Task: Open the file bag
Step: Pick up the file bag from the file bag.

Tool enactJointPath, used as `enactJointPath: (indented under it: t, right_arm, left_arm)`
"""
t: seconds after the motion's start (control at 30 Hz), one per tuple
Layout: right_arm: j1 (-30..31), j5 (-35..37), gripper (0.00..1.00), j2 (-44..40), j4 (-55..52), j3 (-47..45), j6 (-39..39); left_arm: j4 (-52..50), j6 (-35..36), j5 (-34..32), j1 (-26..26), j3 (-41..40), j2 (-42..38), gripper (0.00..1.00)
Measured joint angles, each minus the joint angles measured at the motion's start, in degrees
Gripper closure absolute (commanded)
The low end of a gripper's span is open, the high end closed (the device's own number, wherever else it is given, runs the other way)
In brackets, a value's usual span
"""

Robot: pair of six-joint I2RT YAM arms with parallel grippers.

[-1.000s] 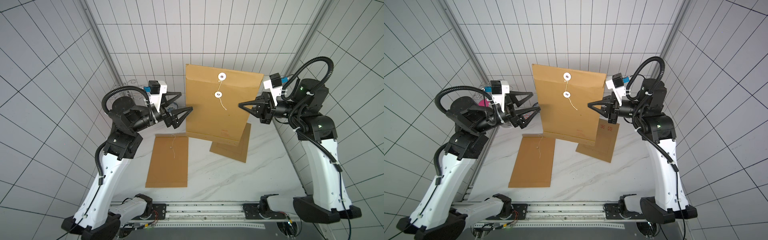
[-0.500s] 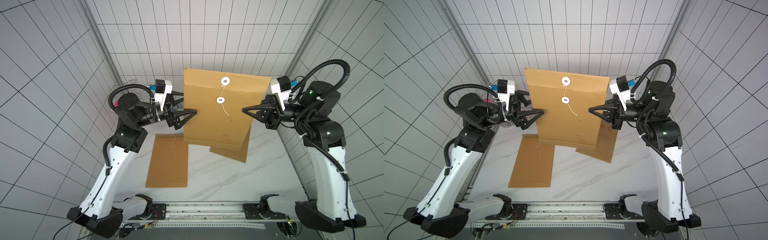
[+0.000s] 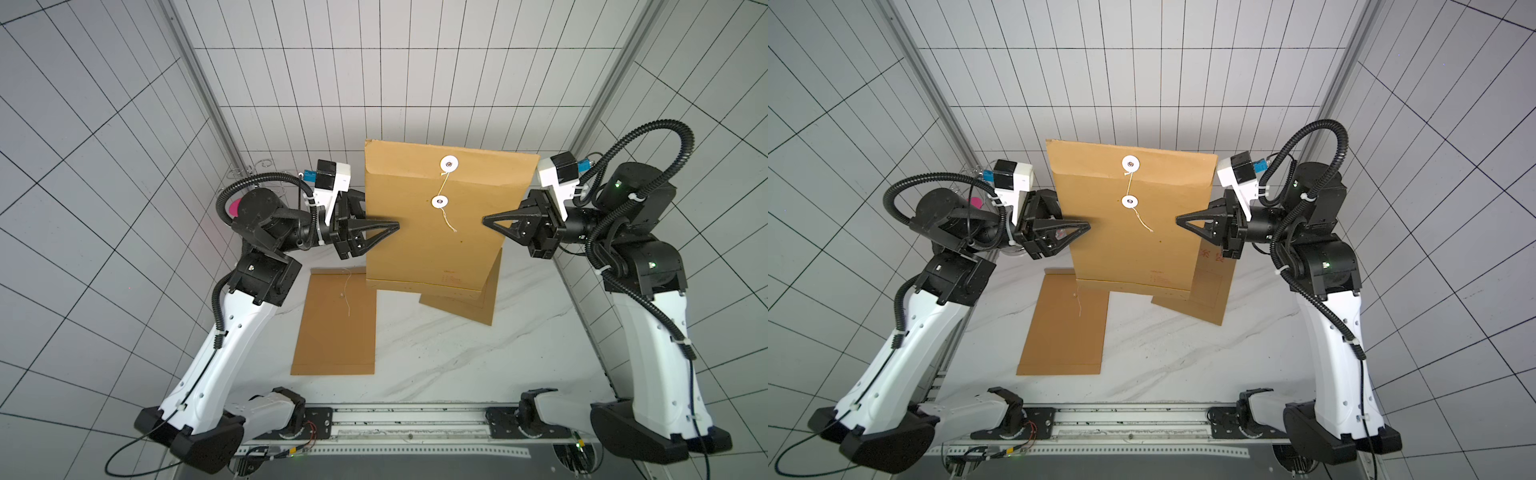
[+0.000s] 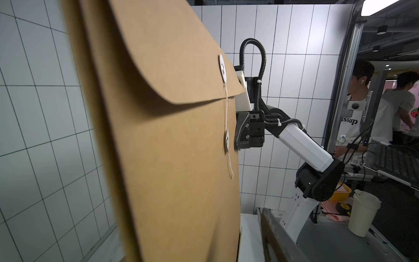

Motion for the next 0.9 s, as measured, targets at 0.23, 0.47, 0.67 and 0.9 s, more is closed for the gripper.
enactJointPath:
  t: [0.23,0.47,0.67,0.9]
  right_arm:
    - [0.3,0.0,1.00,0.0,0.1,-0.6,0.0]
    - [0.3,0.0,1.00,0.0,0.2,-0.6,0.0]
    - [0.3,0.1,1.00,0.0,0.3,-0.7,0.0]
    - [0.3,10.5,0.12,-3.5,0.5,-4.2,0.0]
  left_arm:
    - [2.7,-1.2,0.8,-0.2,-0.3,-1.5,0.67]
    - [3.9,-1.7,1.1,-0.2,-0.3,-2.3,0.89]
    - [3.6,-1.6,0.3,-0.2,-0.4,-2.2,1.00]
    - [-1.9,1.9,-4.5,-0.2,-0.4,-2.2,1.00]
